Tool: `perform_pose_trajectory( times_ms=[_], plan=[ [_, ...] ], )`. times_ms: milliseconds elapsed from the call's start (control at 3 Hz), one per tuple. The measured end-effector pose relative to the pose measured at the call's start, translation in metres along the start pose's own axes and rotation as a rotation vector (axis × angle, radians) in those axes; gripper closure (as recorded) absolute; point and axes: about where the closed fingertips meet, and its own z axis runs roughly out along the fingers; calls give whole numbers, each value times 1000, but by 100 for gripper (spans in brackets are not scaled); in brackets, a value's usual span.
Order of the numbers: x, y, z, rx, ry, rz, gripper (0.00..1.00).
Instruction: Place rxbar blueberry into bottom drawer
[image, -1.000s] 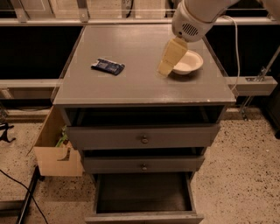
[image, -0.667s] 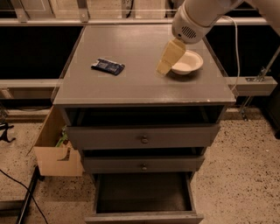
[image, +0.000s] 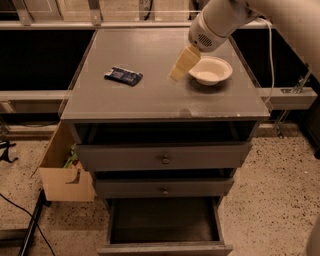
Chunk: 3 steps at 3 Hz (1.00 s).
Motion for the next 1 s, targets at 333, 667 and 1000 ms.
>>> perform_pose_trajectory(
  times_ms=[333, 667, 1000],
  plan=[
    [-14, -19, 35, 0, -70, 18, 0],
    [-26, -26, 59, -1, -107, 24, 0],
    [-40, -19, 87, -35, -127, 23, 0]
  ],
)
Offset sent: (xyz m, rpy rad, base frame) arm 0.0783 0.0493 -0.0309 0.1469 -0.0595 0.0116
